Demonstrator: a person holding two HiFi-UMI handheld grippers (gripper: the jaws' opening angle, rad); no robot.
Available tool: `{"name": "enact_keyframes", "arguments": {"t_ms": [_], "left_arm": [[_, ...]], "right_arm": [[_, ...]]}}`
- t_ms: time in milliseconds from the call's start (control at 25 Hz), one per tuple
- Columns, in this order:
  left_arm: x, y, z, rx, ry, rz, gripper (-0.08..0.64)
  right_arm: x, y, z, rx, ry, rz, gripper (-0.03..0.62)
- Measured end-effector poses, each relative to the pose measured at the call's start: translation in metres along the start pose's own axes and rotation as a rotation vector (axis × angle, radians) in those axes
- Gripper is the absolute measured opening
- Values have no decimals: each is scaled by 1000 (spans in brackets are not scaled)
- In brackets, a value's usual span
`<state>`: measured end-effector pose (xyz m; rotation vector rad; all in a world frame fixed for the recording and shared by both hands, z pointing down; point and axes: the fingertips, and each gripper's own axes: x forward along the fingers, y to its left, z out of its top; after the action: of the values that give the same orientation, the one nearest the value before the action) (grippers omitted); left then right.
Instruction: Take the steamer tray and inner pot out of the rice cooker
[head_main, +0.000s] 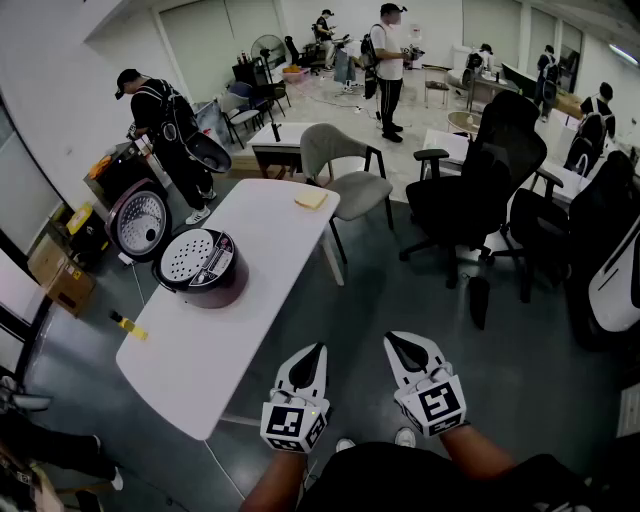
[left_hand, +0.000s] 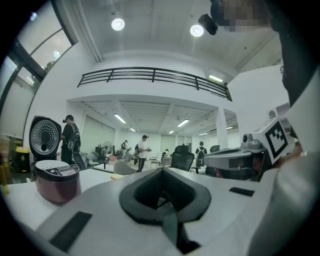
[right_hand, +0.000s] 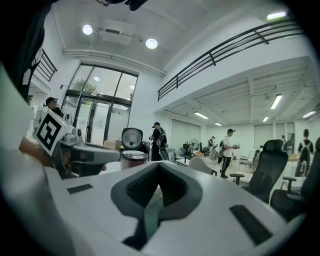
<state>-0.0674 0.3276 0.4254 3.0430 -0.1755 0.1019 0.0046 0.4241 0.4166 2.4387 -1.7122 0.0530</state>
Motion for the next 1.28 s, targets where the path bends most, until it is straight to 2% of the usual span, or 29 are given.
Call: {"name": "enact_keyframes", "arguments": {"t_ms": [480, 680, 720, 800, 880, 960, 1040, 1080, 1280], "left_arm": [[-47, 40, -10, -9, 25, 13, -6], [-51, 62, -6, 2, 1, 84, -4], [-52, 66, -4, -3, -6, 97, 40], [-50, 77, -3, -15, -23, 121, 112], [-44, 90, -5, -31, -31, 154, 273], [-36, 103, -6, -41, -38, 209, 438], [-25, 118, -7, -35, -39, 265, 571], [-20, 126, -7, -31, -34, 288, 594], [15, 158, -4, 2, -2, 369, 595]], "right_arm": [[20, 54, -4, -29, 7, 34, -2], [31, 66, 11, -28, -46, 37, 0], [35, 67, 12, -36, -60, 44, 22], [46, 69, 10, -63, -68, 71, 114], [60, 66, 7, -85, -57, 87, 290], [73, 55, 6, -82, -66, 84, 429], [89, 36, 9, -65, -108, 63, 573], [98, 26, 12, -58, -128, 50, 594], [149, -23, 13, -58, -143, 62, 594]]}}
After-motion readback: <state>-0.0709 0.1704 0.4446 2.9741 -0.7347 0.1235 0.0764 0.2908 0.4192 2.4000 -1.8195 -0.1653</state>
